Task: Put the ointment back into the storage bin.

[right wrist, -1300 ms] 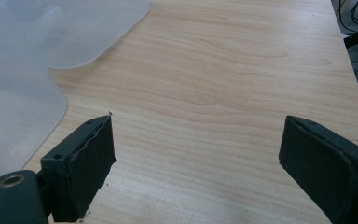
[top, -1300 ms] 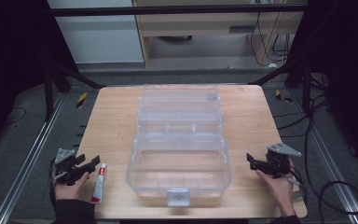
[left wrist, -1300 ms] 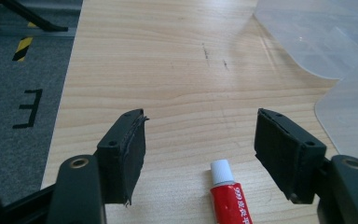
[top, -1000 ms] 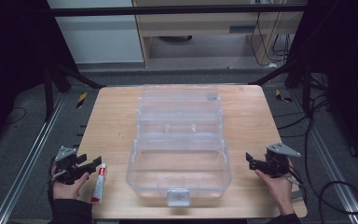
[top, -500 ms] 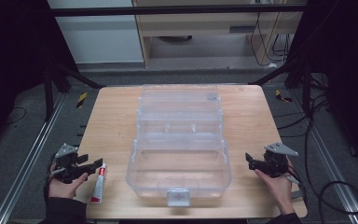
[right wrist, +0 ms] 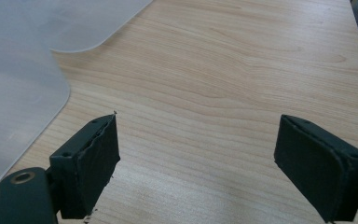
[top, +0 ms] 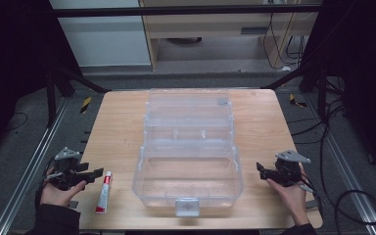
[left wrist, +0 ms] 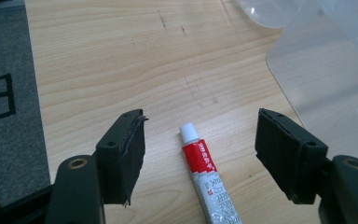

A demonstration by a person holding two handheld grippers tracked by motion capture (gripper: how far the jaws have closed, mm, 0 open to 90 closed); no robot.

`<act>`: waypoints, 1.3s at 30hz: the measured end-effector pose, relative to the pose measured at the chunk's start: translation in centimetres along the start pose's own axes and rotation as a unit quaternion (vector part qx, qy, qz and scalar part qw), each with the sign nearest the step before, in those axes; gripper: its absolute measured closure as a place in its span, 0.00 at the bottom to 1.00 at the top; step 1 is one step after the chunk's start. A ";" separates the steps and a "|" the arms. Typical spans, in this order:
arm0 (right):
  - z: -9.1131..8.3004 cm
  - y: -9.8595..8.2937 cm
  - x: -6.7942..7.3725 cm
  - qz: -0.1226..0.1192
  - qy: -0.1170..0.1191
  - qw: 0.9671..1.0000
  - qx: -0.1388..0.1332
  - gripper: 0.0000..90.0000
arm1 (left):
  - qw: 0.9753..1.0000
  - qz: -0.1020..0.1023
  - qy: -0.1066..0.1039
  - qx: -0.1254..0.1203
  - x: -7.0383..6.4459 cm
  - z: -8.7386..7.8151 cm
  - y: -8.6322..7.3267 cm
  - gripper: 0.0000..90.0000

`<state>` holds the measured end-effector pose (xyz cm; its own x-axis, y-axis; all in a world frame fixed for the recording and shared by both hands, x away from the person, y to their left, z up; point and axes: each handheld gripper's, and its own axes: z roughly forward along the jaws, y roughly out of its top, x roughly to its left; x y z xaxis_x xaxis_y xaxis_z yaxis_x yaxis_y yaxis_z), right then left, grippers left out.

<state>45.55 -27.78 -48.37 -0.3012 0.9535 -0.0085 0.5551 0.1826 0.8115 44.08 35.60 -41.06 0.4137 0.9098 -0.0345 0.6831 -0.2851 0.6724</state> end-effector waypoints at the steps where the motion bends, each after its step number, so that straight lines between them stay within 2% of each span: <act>1: 0.0 0.0 0.0 0.000 0.000 1.000 0.000 0.16 | 1.000 0.000 0.000 0.000 0.0 0.0 0.0 0.38; 2: 0.0 0.0 0.0 0.000 0.000 1.000 -0.001 0.16 | 1.000 0.004 -0.001 0.011 -0.1 -0.1 0.2 0.39; 5: 0.0 0.0 0.0 0.000 0.002 1.000 0.001 0.16 | 1.000 0.003 -0.003 0.021 -0.2 0.0 0.3 0.41; 6: 0.1 0.0 0.0 -0.003 0.001 1.000 0.003 0.16 | 0.999 -0.003 -0.009 0.034 -0.3 0.1 0.3 0.42; 9: 0.1 0.0 0.0 -0.004 0.002 1.000 0.005 0.16 | 0.999 -0.009 -0.013 0.041 -0.4 0.3 0.3 0.44; 15: 0.2 -0.1 0.1 -0.006 0.005 1.000 0.011 0.17 | 0.997 0.000 -0.015 0.078 -0.7 1.2 0.4 0.47; 24: 0.3 -0.2 0.2 -0.009 0.008 1.000 0.018 0.18 | 0.995 0.008 -0.006 0.104 -0.9 2.1 0.5 0.54; 30: 0.5 -0.2 0.4 -0.014 0.011 0.999 0.028 0.18 | 0.993 0.003 -0.007 0.122 -1.0 2.9 0.2 0.59; 34: 0.5 -0.3 0.4 -0.018 0.012 0.999 0.030 0.19 | 0.990 0.002 -0.007 0.142 -1.1 3.5 0.1 0.61; 39: 0.6 -0.3 0.4 -0.021 0.013 0.999 0.033 0.19 | 0.988 -0.001 -0.008 0.152 -1.1 3.9 0.0 0.63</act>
<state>45.71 -27.31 -48.93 -0.3446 0.9384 -0.0261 0.5906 0.2383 0.7710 45.96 33.38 -43.93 0.4195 0.9064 -0.0488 0.8321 -0.3626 0.4196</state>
